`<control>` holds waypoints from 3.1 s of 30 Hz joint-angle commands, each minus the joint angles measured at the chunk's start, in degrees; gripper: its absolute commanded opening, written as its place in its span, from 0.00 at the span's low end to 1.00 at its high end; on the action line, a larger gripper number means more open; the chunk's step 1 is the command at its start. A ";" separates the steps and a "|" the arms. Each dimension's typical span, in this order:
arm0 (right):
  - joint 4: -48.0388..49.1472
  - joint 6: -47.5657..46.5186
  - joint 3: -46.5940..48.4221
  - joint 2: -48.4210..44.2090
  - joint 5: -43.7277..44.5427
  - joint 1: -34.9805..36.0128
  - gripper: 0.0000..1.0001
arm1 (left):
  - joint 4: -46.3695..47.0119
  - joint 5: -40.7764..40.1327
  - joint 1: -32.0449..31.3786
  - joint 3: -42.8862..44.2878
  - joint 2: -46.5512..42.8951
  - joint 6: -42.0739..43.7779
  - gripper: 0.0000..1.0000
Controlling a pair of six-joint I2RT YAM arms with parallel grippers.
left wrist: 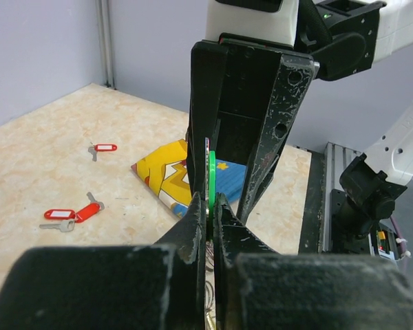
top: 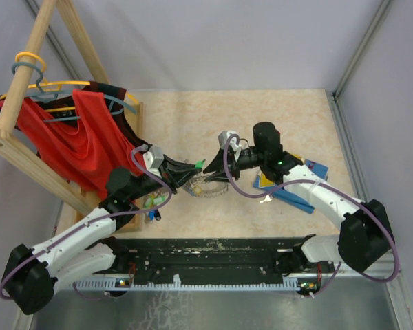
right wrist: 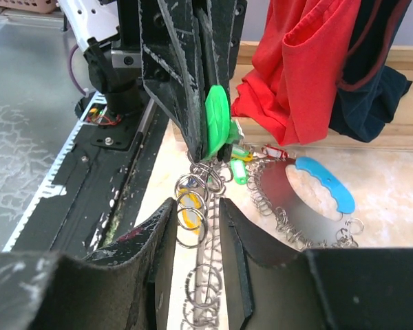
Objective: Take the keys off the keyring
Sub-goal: Remove the key from the keyring.
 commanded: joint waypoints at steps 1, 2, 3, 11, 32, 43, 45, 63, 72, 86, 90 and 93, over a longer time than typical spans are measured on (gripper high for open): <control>12.91 7.91 -2.34 -0.29 -1.05 -0.44 0.30 | 4.08 1.48 0.25 2.16 -0.94 -1.43 0.00; 15.57 10.18 -2.97 -0.24 -1.70 -0.89 0.30 | 4.17 1.57 0.25 2.16 -0.98 -1.45 0.00; 18.11 12.30 -3.47 -0.31 -2.49 -1.28 0.29 | 4.26 1.51 0.25 2.09 -0.97 -1.56 0.00; 25.28 18.66 -4.72 -0.94 -7.92 -2.50 0.28 | 5.47 2.31 0.25 2.07 -0.44 -2.44 0.00; 33.92 23.54 -8.60 0.45 -3.50 -1.29 0.28 | 8.85 5.80 0.25 2.20 -0.05 -3.73 0.00; 53.25 35.24 -13.42 1.70 -1.97 0.87 0.29 | 10.04 5.57 0.25 2.03 0.20 -4.07 0.00; 53.48 35.18 -13.68 1.71 -1.24 1.01 0.29 | 10.27 5.59 0.22 2.11 0.54 -4.09 0.00; 47.43 29.25 -13.47 1.79 2.55 1.87 0.22 | 12.40 5.28 0.25 2.51 2.19 -5.71 0.00; 41.23 25.02 -12.01 1.19 3.00 1.81 0.20 | 12.20 5.20 0.29 2.45 1.95 -5.65 0.00; 39.79 24.46 -11.27 1.07 2.85 1.83 0.23 | 13.17 3.71 0.25 1.85 1.30 -6.54 0.00; 40.37 24.57 -11.55 0.84 3.06 1.74 0.23 | 13.57 2.96 0.25 1.65 1.07 -7.01 0.00; 39.58 23.89 -11.48 0.65 3.34 1.72 0.23 | 13.60 2.32 0.25 1.42 0.71 -7.14 0.00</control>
